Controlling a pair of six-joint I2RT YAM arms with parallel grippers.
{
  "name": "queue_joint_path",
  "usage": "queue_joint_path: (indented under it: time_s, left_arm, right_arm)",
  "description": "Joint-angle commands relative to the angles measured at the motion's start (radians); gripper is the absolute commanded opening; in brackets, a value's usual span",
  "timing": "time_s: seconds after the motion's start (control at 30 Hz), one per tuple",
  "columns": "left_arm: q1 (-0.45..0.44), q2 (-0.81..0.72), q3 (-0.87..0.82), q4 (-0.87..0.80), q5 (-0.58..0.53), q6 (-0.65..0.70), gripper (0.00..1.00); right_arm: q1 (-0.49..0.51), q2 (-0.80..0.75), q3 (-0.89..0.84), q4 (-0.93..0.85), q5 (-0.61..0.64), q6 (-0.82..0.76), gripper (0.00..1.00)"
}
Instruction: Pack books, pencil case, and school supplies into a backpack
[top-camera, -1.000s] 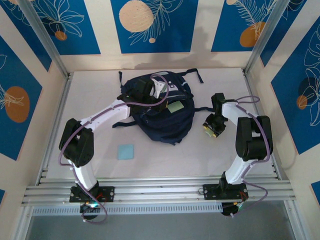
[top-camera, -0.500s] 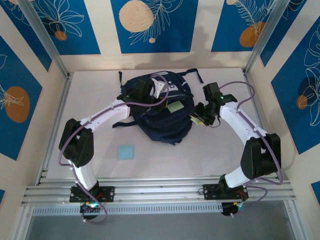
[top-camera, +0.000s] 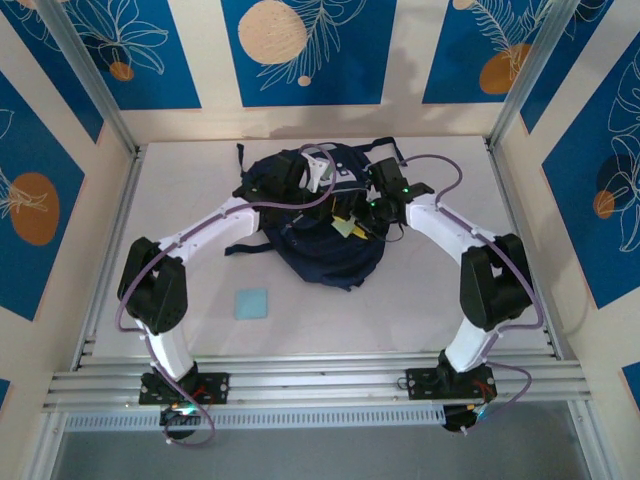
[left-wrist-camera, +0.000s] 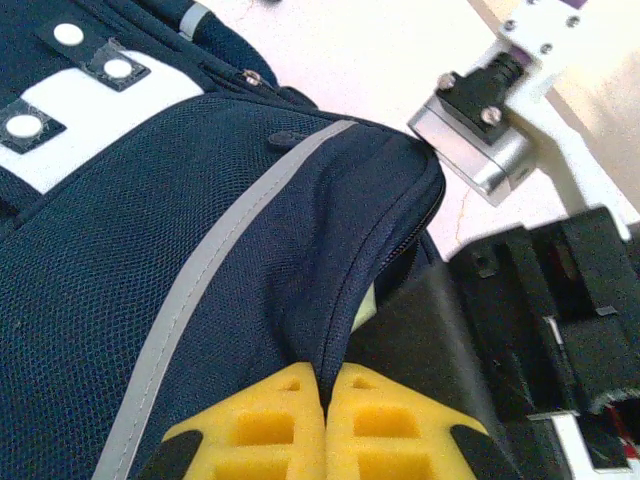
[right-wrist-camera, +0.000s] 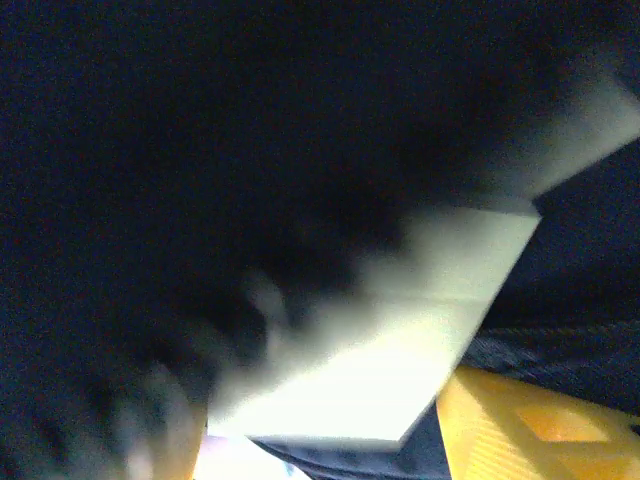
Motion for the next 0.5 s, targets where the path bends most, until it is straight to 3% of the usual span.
queue_joint_path:
  time_s: [0.0,0.07,0.17,0.33,0.47]
  left_arm:
    - [-0.001,-0.059,0.039,0.018,0.009,-0.038,0.0]
    - [0.001,-0.061,0.033,0.027,0.007,-0.044,0.0]
    - [-0.001,-0.061,0.03,0.037,0.014,-0.054,0.0]
    - [-0.006,-0.062,0.028,0.038,0.029,-0.062,0.0]
    - [-0.014,-0.068,0.025,0.029,0.039,-0.064,0.0]
  right_arm:
    - [0.001,-0.026,0.029,0.035,-0.048,0.009,0.73]
    - [-0.006,-0.054,0.01,0.027,-0.04,-0.002,0.76]
    - [-0.016,-0.096,-0.049,0.041,-0.036,-0.006,0.73]
    - [-0.017,-0.121,-0.141,0.118,-0.032,-0.001,0.4]
    - [-0.012,-0.078,-0.146,0.2,-0.033,0.008,0.27]
